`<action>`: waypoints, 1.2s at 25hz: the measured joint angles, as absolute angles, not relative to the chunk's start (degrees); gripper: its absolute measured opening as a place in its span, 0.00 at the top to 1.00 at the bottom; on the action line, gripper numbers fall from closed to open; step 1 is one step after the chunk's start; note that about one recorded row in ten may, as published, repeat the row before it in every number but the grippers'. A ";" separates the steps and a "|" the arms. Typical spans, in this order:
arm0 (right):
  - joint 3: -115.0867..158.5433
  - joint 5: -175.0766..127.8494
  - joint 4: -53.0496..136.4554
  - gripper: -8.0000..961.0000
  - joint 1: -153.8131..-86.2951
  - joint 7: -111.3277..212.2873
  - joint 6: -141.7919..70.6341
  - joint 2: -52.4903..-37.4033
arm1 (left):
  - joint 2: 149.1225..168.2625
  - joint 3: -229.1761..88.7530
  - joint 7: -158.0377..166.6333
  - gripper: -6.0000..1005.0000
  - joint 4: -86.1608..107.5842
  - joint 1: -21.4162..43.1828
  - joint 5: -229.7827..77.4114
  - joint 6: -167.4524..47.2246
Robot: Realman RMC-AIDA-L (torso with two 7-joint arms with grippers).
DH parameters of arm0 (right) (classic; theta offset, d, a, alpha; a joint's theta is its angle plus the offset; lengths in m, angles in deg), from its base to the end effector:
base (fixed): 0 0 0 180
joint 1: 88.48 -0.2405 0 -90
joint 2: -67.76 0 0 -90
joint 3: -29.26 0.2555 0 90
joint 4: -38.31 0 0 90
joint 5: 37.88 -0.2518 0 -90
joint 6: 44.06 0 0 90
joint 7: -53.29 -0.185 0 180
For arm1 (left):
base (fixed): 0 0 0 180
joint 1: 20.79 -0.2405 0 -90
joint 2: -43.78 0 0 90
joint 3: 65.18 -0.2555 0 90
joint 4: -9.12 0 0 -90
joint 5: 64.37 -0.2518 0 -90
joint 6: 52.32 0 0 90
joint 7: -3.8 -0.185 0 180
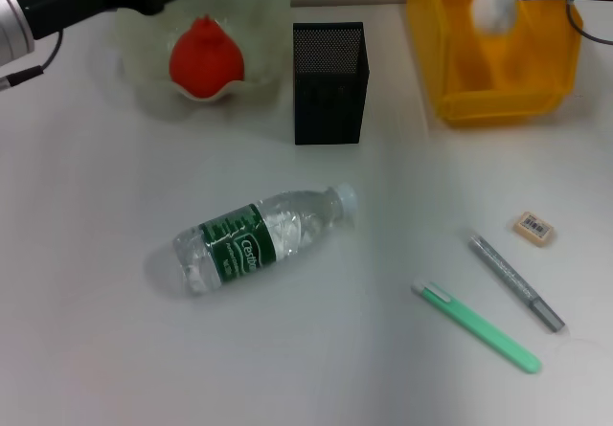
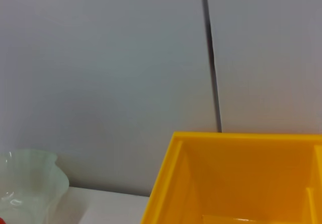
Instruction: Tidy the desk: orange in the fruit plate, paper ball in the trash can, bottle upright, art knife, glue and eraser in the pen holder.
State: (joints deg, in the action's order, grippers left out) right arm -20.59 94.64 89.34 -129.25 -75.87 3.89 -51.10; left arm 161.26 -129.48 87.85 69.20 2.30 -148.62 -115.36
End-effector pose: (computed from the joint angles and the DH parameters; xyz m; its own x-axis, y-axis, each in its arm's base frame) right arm 0.2416 0.5304 0.0325 0.6333 -0.5468 -0.5476 -0.7673 -0.3515 -0.5364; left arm -0.1922 0.4523 0.0359 0.7821 0.0490 0.6212 0.4385 -0.7515 -0.4928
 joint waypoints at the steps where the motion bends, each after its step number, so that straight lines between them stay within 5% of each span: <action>1: -20.67 94.65 89.08 0.56 -129.41 -75.85 3.60 -51.10 | 161.16 -129.41 90.09 0.29 70.00 2.45 -150.44 -116.61; 10: -20.75 89.02 89.32 0.34 -128.30 -72.12 1.83 -51.44 | 161.56 -129.97 101.17 0.28 74.97 2.75 -161.97 -125.64; 16: -20.85 48.48 83.21 0.14 -123.61 -37.24 8.39 -51.69 | 162.23 -132.59 104.71 0.27 75.57 3.48 -169.32 -127.33; 30: -20.13 26.57 72.53 0.15 -121.27 -14.05 22.75 -51.41 | 162.39 -146.52 124.66 0.25 79.66 7.71 -183.46 -124.62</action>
